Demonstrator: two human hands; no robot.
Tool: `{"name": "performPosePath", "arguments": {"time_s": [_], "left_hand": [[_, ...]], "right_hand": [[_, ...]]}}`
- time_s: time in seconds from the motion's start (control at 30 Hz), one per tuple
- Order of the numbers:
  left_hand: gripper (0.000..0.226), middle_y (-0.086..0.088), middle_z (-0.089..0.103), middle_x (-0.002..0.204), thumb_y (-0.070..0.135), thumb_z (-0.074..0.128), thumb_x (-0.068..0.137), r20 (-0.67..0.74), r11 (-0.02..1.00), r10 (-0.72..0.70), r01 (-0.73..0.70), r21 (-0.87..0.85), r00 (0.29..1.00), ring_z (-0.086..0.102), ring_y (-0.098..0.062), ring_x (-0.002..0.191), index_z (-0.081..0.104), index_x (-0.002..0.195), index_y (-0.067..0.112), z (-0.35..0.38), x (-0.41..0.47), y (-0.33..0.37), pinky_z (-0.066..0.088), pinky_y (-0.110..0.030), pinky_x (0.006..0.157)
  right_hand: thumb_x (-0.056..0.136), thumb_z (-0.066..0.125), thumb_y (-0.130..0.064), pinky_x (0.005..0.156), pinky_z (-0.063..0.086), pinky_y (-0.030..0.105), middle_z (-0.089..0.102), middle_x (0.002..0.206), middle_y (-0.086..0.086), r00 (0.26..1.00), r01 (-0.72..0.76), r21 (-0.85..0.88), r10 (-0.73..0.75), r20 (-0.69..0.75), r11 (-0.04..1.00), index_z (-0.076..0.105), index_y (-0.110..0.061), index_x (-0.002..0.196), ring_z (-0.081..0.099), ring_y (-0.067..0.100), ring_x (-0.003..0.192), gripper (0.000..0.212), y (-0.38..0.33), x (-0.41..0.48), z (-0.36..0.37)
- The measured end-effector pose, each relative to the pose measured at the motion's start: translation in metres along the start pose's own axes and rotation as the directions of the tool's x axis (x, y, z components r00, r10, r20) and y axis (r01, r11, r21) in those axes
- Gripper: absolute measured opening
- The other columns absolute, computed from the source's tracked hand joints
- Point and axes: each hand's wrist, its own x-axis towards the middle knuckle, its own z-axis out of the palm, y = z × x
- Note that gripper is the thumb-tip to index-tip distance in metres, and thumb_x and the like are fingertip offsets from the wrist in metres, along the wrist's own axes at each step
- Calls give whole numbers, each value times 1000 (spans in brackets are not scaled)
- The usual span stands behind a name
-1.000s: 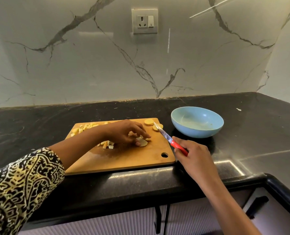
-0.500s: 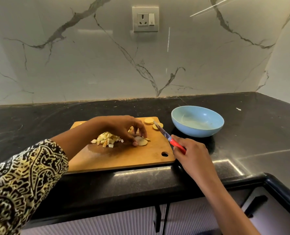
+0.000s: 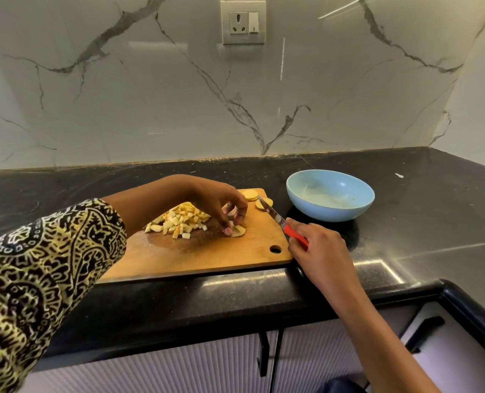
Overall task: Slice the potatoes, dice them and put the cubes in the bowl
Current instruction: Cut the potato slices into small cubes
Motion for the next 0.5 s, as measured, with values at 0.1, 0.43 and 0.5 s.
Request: {"name": "performPosePath", "arguments": {"time_s": [0.1, 0.43, 0.5], "left_hand": [[14, 7, 59, 99, 26, 73, 81, -96, 999, 23, -20, 26, 995, 52, -11, 96, 63, 90, 24, 7, -7, -5, 47, -32, 88], [28, 9, 59, 98, 32, 70, 83, -253, 995, -84, 66, -79, 964, 53, -10, 91, 59, 108, 28, 25, -21, -2, 44, -18, 76], [23, 7, 58, 94, 32, 70, 83, -274, 988, -144, 122, -98, 951, 53, -13, 90, 60, 102, 27, 28, -22, 0, 44, -20, 72]], "right_hand": [[94, 56, -25, 68, 34, 20, 55, 83, -8, 1000, 2, -1, -2, -6, 1000, 52, -26, 136, 49, 5, 74, 42, -1, -1, 0], [94, 56, -24, 70, 40, 23, 57, 85, -5, 1000, 0, -25, 0, -1, 1000, 52, -26, 136, 52, 9, 77, 43, -6, -2, -1], [93, 57, -24, 73, 43, 24, 61, 88, -4, 1000, 1, -4, -1, 6, 1000, 55, -26, 135, 55, 10, 80, 41, -8, -1, -1]]}}
